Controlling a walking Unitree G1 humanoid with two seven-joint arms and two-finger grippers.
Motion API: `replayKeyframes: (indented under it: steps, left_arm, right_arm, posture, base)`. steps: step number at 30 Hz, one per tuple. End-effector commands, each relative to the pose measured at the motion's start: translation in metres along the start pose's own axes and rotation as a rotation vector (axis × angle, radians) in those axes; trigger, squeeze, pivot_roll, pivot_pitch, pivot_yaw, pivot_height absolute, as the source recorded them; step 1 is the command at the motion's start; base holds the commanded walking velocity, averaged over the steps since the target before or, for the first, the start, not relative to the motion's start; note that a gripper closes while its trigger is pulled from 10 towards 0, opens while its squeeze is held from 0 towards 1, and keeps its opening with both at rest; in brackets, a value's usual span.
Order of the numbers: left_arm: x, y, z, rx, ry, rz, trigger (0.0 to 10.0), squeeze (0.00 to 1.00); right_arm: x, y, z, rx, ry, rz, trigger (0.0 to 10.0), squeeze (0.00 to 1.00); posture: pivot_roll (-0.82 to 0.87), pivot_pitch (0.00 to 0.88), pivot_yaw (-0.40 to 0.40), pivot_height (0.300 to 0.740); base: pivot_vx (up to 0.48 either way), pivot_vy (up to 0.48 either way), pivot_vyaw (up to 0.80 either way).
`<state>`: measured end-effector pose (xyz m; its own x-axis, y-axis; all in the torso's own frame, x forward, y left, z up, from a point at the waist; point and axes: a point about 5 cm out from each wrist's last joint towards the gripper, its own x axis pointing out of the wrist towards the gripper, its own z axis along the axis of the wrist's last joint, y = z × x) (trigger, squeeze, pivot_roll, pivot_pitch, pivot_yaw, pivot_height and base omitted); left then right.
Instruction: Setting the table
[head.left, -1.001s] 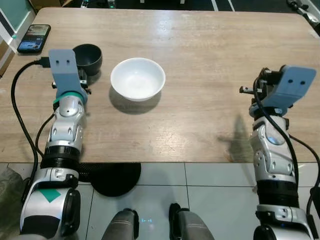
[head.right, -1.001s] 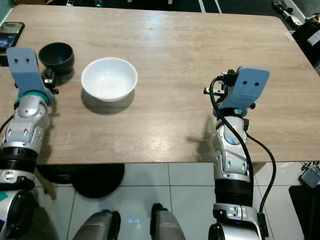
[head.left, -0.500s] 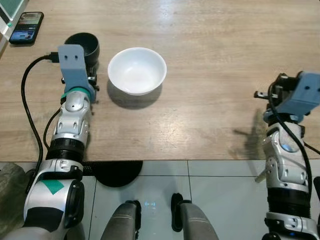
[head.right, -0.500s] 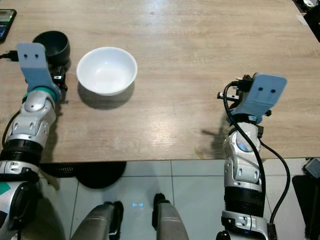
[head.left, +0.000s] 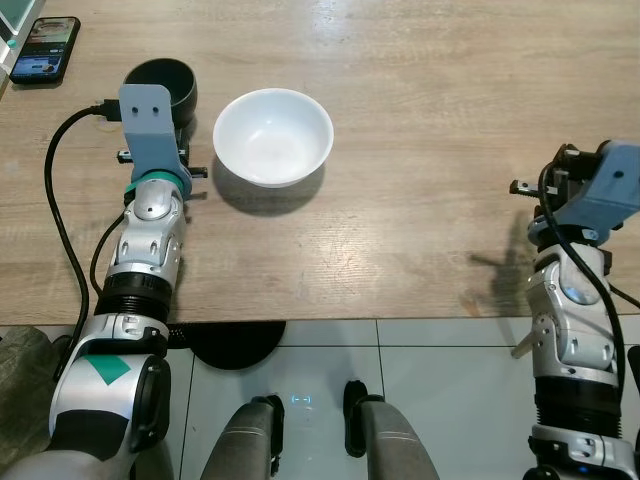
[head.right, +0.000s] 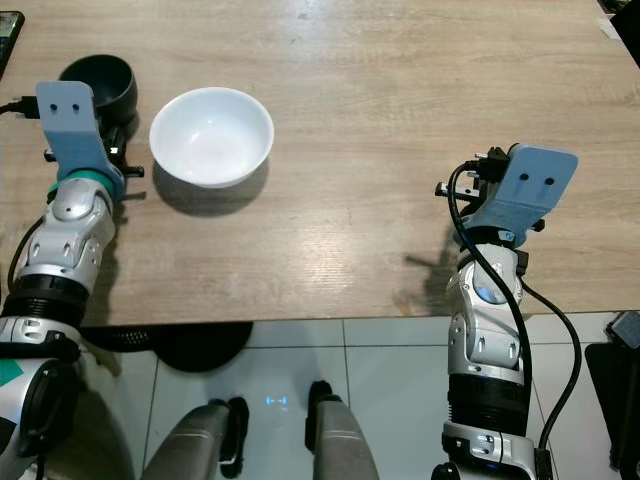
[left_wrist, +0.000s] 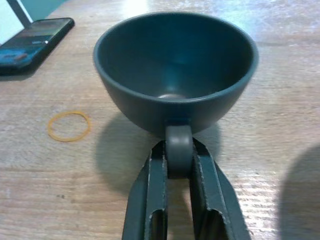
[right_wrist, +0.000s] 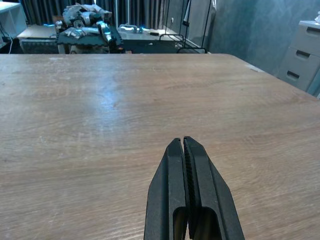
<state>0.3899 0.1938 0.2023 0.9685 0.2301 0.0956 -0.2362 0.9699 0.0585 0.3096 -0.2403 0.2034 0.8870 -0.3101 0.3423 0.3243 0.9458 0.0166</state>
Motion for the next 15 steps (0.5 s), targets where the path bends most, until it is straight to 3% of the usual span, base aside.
replayKeyframes:
  steps: [1, 8, 9, 15]
  left_arm:
    - [-0.001, 0.003, -0.006, 0.020, 0.013, 0.018, 0.0, 0.00]
    - [-0.003, 0.002, 0.000, 0.071, -0.039, 0.030, 0.0, 0.00]
    - [-0.006, -0.001, 0.001, 0.091, -0.055, 0.026, 10.0, 0.00]
    - [-0.012, -0.007, 0.003, 0.103, -0.075, 0.010, 10.0, 0.00]
  right_arm:
    - [-0.005, -0.001, -0.006, 0.004, 0.029, -0.009, 10.0, 0.00]
    - [-0.003, 0.001, -0.006, 0.007, 0.033, -0.003, 10.0, 0.00]
    - [-0.003, 0.002, -0.007, 0.009, 0.033, -0.003, 10.0, 0.00]
    - [-0.004, 0.003, -0.007, 0.011, 0.034, -0.002, 10.0, 0.00]
  posture:
    - [0.11, 0.240, 0.082, 0.740]
    - [0.12, 0.230, 0.081, 0.740]
    - [0.12, 0.221, 0.086, 0.740]
    - [0.12, 0.210, 0.091, 0.740]
  base:
    - [0.000, 0.000, 0.00]
    - [0.000, 0.000, 0.00]
    - [0.000, 0.000, 0.00]
    - [0.000, 0.000, 0.00]
